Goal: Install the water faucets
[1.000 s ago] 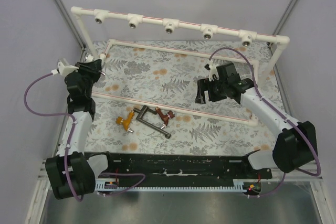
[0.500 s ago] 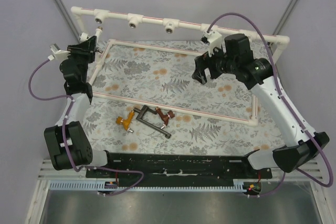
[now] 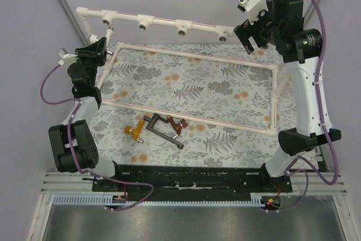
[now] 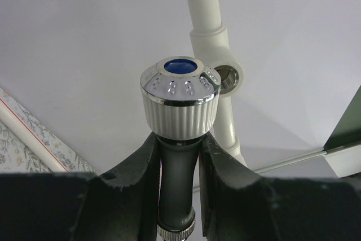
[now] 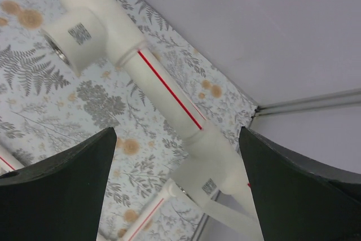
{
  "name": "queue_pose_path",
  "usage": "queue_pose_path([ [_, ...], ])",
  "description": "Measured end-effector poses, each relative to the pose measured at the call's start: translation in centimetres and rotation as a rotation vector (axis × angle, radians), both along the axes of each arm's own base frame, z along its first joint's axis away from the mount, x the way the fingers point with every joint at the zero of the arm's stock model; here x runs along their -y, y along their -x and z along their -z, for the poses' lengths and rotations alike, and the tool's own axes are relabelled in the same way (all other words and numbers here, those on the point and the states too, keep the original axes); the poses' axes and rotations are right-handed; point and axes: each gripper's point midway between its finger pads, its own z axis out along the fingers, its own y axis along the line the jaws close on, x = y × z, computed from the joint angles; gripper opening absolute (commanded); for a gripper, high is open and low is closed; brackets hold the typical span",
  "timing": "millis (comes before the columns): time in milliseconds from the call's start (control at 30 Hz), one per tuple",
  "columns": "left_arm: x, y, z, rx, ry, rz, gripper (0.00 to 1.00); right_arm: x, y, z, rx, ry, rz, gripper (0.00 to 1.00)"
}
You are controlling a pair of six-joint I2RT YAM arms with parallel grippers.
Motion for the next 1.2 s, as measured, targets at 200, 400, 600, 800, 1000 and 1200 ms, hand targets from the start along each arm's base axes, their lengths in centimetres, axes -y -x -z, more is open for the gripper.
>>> queue_pose_path([
  [200,0.7,-0.2,-0.9,-0.01,-0.006,0.033,0.02,1.6,-0.5,0.8,-0.007,0.094,-0.073,0.93],
  [400,0.9,-0.4,-1.4,-0.062,-0.007,0.045,0.02,0.1,-1.8,2.7,-0.026,0.117,-0.183,0.86],
  [600,1.0,0.4,-1.4,-0.127,-0.034,0.032,0.02,0.2,-4.9,5.0,-0.038,0.144,-0.194,0.62],
  [800,1.0,1.1,-3.2,-0.164,-0.079,0.019,0.02,-0.1,-5.6,5.8,-0.02,0.192,-0.261,0.3],
  [1000,1.1,1.8,-4.8,-0.166,-0.104,0.012,0.02,-0.4,-5.2,5.8,-0.004,0.184,-0.269,0.14],
  [1200,-0.2,2.4,-4.7,-0.189,-0.1,-0.034,0.02,-0.3,-5.1,5.8,0.02,0.19,-0.271,0.1],
])
